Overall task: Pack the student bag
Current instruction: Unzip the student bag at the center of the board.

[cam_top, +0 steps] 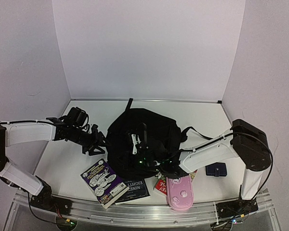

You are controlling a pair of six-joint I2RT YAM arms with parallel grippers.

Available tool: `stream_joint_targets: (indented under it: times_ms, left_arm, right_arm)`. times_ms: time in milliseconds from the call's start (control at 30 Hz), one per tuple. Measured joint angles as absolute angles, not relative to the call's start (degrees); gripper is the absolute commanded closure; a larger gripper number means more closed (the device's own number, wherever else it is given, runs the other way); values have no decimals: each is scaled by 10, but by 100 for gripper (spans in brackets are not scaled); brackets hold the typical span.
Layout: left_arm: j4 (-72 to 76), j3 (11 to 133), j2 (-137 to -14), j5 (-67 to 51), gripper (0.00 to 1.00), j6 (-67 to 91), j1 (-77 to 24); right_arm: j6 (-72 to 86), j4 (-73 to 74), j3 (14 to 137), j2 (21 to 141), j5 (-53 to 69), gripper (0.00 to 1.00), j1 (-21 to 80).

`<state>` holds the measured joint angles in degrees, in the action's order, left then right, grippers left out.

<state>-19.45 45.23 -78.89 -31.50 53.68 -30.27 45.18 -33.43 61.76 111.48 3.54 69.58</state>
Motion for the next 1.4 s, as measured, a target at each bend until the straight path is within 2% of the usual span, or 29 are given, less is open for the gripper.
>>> stream_joint_targets:
  times_ms: [100, 167, 567, 1000, 1400]
  left_arm:
    - [-171, 452, -795, -319, 96, 550, -312]
    - [-164, 452, -796, -318, 100, 554, -316]
    - [-182, 490, -797, -299, 100, 527, -316]
    - [-212, 527, -799, -321, 100, 457, -236]
    - [-215, 637, -929, -377, 100, 372, -158]
  right_arm:
    - [455, -334, 618, 1115, 33, 100, 696]
    - [462, -333, 618, 1115, 27, 100, 696]
    - [504, -206, 651, 1090, -79, 100, 691]
    - [539, -153, 634, 1058, -93, 100, 668]
    - [565, -152, 583, 1036, -94, 100, 661]
